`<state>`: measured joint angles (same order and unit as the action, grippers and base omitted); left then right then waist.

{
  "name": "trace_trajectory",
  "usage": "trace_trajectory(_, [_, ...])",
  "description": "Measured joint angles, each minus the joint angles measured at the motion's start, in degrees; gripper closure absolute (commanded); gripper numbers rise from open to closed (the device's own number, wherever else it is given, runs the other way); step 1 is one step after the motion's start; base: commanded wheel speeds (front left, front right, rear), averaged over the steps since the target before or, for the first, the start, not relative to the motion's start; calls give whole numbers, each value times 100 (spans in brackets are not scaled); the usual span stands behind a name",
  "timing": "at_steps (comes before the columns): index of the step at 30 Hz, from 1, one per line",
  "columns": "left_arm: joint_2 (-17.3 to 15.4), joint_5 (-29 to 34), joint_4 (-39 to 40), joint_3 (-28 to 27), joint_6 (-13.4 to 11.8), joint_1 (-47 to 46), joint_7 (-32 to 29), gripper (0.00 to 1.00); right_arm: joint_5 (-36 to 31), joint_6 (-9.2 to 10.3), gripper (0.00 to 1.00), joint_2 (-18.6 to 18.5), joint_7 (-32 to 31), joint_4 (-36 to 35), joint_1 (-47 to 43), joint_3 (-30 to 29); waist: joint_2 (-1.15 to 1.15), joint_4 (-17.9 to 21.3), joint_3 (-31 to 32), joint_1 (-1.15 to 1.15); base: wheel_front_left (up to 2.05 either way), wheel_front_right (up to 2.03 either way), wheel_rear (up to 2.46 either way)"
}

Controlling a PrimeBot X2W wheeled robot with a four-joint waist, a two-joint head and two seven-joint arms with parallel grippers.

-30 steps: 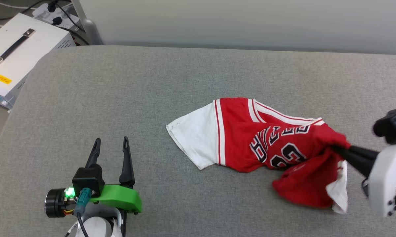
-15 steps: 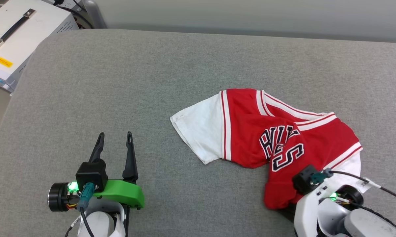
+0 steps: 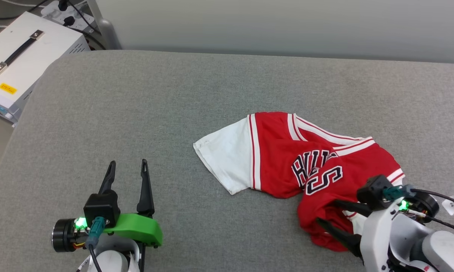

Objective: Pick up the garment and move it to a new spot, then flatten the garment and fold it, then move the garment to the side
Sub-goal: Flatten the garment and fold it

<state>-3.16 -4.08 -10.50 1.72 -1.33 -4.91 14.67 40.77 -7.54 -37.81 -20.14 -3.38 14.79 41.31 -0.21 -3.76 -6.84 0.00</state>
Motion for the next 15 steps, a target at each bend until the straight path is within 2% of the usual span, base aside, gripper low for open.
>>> trace_trajectory(5, [0,1,38,-12,0,105,0,0,26,1,0,-230,-211,-1021,-560,-1094,0,92,184,0,0,0,0])
trace_trajectory(9, [0,16,119,-5,-1,137,0,0,-27,1,0,-71,-324,-1661,-826,-2079,0,155,235,0,0,0,0])
trace_trajectory(12, [0,30,172,8,-1,137,0,0,-280,1,0,-74,-412,-1819,-811,-2730,0,154,194,0,0,0,0])
trace_trajectory(15, [0,42,193,38,-1,132,0,0,-379,1,0,-104,-563,-1800,-633,-3138,0,135,116,0,0,0,0])
